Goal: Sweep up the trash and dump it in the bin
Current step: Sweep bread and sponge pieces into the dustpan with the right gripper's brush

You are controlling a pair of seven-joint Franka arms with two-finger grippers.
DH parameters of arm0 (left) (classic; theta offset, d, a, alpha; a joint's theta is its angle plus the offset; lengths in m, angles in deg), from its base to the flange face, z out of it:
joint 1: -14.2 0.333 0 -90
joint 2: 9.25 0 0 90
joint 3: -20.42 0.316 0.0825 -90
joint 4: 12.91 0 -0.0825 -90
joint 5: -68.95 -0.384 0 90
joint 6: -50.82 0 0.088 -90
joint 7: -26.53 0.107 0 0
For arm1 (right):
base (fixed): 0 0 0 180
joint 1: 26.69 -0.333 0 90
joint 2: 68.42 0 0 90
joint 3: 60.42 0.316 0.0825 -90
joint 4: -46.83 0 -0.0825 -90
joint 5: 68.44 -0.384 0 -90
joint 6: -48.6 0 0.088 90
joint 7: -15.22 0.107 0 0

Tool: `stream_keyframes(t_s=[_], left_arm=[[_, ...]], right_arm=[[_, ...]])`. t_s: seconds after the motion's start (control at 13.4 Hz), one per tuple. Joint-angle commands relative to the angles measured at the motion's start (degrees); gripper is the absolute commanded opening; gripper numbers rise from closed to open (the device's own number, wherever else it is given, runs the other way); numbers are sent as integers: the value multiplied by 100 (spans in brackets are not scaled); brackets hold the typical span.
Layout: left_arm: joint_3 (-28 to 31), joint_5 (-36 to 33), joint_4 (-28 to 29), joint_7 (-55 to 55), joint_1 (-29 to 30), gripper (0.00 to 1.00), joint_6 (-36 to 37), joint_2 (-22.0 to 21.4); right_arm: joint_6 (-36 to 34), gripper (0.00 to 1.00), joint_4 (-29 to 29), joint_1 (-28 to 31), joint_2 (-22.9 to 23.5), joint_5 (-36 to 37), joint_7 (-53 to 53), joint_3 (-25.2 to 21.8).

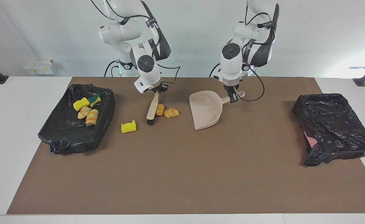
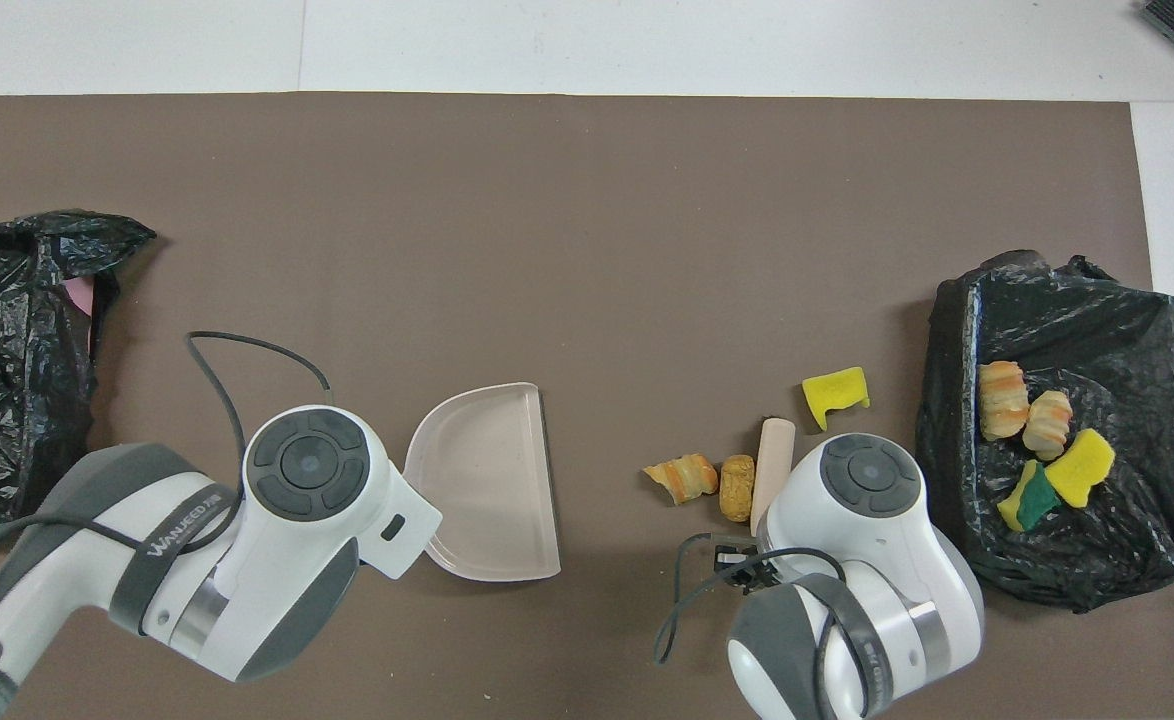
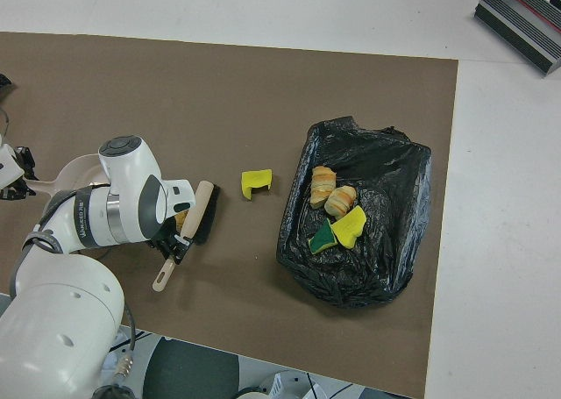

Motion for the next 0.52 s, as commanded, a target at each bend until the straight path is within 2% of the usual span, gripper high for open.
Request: stream_keyframes(t_s=[0.0,0.22,0.3,0.45], left_arm=[[80,-79,42,-406,-287,0,-393,143],[71,-62,51,-415,-287,0,-419,143],[71,-53,51,-415,-287,0,-419,143],[80,96,51,-328,-261,0,-428,143]], right_arm=[[149,0,-384,-320,429,-404,-456,21],[402,0,-491,-829,439,-642,-764,21],[456,0,-639,-1005,474,-685,-730,21],[160,0,-1226,-981,763,-730,-529,12]])
